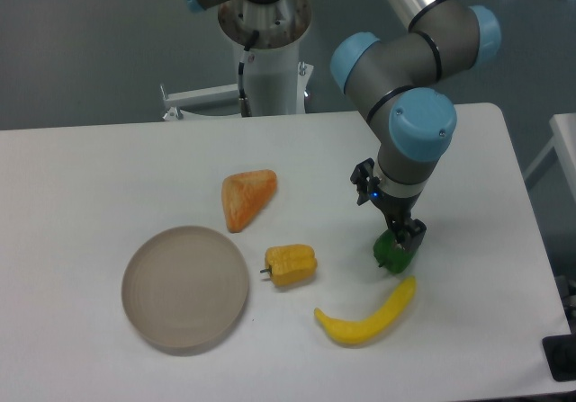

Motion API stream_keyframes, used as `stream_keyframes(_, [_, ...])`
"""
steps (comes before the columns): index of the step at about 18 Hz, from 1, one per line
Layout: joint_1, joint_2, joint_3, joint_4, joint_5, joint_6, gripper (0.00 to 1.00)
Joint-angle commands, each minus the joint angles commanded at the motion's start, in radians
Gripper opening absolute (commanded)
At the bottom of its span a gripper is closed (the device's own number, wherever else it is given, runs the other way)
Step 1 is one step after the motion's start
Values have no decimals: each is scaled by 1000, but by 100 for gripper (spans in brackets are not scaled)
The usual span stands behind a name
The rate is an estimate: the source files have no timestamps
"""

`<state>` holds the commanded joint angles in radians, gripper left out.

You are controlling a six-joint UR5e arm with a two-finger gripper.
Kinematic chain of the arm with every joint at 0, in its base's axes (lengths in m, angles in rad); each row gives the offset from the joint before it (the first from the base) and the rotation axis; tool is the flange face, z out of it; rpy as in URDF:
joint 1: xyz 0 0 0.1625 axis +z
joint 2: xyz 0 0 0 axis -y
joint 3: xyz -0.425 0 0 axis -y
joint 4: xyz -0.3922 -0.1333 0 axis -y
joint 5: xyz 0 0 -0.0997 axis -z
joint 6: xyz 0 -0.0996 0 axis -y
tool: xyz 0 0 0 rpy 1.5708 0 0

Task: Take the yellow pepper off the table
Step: 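Lower the held green pepper and release it beside the banana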

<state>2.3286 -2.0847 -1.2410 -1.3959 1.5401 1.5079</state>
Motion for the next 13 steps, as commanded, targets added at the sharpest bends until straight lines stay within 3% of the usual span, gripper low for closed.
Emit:
stream_keyframes(10, [0,0,-15,6,-3,2,100])
stream_keyframes(13, [-2,0,-25,6,-57,-32,100])
